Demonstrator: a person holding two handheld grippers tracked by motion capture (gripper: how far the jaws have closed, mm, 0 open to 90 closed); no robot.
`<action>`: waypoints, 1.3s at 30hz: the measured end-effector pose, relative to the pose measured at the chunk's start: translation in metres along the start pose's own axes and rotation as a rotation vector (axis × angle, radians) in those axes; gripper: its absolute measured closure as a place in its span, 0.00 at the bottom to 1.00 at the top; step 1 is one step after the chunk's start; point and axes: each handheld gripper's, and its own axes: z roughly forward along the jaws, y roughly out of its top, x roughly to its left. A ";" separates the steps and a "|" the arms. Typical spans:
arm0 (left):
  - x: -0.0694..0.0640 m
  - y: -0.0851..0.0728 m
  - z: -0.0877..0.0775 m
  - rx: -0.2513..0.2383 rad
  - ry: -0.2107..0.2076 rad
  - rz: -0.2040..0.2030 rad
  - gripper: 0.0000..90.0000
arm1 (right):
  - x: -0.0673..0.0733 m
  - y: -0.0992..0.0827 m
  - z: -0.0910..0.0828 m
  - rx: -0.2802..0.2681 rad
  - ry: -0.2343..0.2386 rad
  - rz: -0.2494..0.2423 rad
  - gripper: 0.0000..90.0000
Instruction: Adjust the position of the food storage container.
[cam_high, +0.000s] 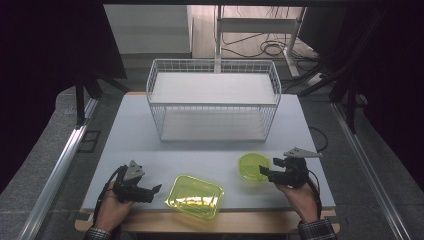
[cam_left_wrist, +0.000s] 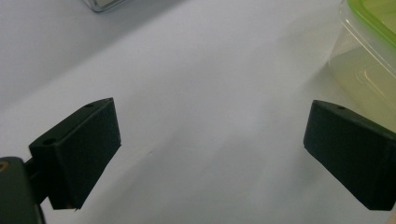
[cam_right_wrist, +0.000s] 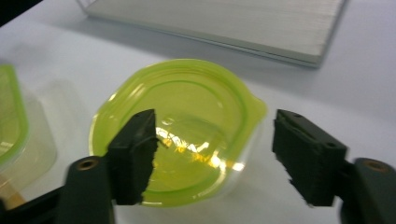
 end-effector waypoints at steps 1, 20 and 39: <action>0.000 0.000 0.000 0.000 0.001 0.000 0.04 | 0.002 0.002 0.001 0.001 0.005 -0.010 0.44; 0.000 0.000 0.000 -0.004 0.008 -0.001 0.04 | 0.046 0.030 0.029 0.086 0.151 -0.153 0.99; 0.000 0.000 0.001 -0.001 0.007 0.004 0.04 | 0.069 0.033 0.060 0.131 0.180 -0.202 0.99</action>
